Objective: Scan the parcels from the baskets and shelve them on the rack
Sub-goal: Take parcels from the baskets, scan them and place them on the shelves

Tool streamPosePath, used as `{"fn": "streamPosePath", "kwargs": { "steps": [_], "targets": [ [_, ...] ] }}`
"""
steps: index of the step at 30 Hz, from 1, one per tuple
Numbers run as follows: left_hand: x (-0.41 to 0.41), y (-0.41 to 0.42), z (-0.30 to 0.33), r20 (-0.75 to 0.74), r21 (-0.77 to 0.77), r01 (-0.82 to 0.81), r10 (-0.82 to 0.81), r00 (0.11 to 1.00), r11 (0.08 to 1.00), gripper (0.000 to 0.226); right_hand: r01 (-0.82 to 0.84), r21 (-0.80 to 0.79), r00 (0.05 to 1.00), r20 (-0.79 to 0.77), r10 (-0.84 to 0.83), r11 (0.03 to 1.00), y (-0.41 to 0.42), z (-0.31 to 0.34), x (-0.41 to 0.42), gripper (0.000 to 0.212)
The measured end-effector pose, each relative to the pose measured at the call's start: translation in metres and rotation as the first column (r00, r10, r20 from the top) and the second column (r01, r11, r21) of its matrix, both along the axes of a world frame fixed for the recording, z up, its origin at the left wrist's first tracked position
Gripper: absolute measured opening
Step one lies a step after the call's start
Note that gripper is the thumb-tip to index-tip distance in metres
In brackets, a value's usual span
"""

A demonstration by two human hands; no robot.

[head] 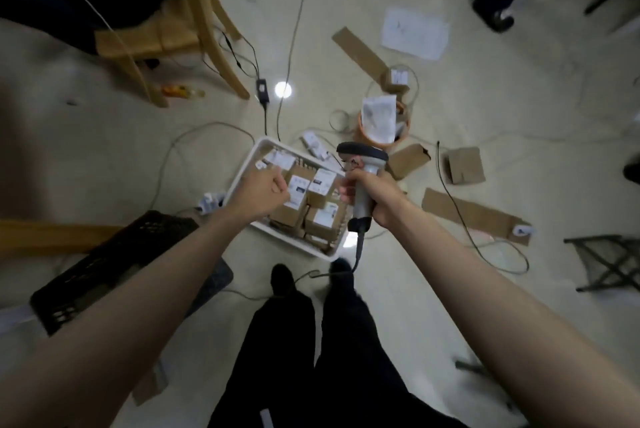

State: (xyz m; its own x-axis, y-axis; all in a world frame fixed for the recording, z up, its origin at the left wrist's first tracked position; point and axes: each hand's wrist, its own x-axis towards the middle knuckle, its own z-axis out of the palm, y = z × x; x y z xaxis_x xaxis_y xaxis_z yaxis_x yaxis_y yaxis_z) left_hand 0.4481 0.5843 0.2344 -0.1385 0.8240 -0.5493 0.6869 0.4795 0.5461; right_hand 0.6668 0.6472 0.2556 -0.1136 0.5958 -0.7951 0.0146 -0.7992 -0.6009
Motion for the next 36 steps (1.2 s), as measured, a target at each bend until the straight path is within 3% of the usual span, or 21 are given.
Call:
{"fn": "streamPosePath", "kwargs": {
  "steps": [6, 14, 17, 20, 23, 26, 32, 36],
  "targets": [
    [0.021, 0.011, -0.088, 0.078, -0.196, -0.113, 0.13, 0.988, 0.974, 0.004, 0.024, -0.128, 1.0, 0.011, -0.022, 0.992, 0.025, -0.088, 0.018, 0.018],
    [0.052, 0.033, -0.237, 0.115, -0.29, -0.26, 0.303, 0.946, 0.921, 0.004, 0.005, -0.308, 0.999, 0.037, 0.007, 0.951, 0.066, -0.252, 0.03, 0.016],
    [0.061, 0.048, -0.294, 0.11, -0.313, -0.34, 0.389, 0.915, 0.887, 0.025, 0.001, -0.364, 1.0, 0.013, 0.003, 0.931, 0.08, -0.315, 0.033, 0.017],
    [0.064, 0.061, -0.35, 0.129, -0.299, -0.368, 0.42, 0.898, 0.88, 0.027, 0.011, -0.374, 1.0, 0.006, -0.009, 0.927, 0.088, -0.374, 0.031, 0.019],
    [0.061, 0.073, -0.402, 0.107, -0.308, -0.418, 0.468, 0.877, 0.855, 0.05, 0.03, -0.363, 0.999, -0.03, -0.044, 0.931, 0.09, -0.422, 0.024, 0.03],
    [0.063, 0.088, -0.441, 0.1, -0.292, -0.429, 0.473, 0.875, 0.855, 0.068, 0.056, -0.343, 0.995, -0.063, -0.082, 0.938, 0.09, -0.455, 0.02, 0.033],
    [0.069, 0.115, -0.471, 0.229, -0.358, -0.472, 0.566, 0.792, 0.806, 0.078, 0.047, -0.349, 0.99, -0.107, -0.089, 0.936, 0.095, -0.48, 0.005, 0.012],
    [0.076, 0.113, -0.465, 0.256, -0.396, -0.482, 0.597, 0.76, 0.782, 0.06, 0.015, -0.343, 0.993, -0.107, -0.055, 0.939, 0.097, -0.467, 0.002, 0.013]
  ]
}}
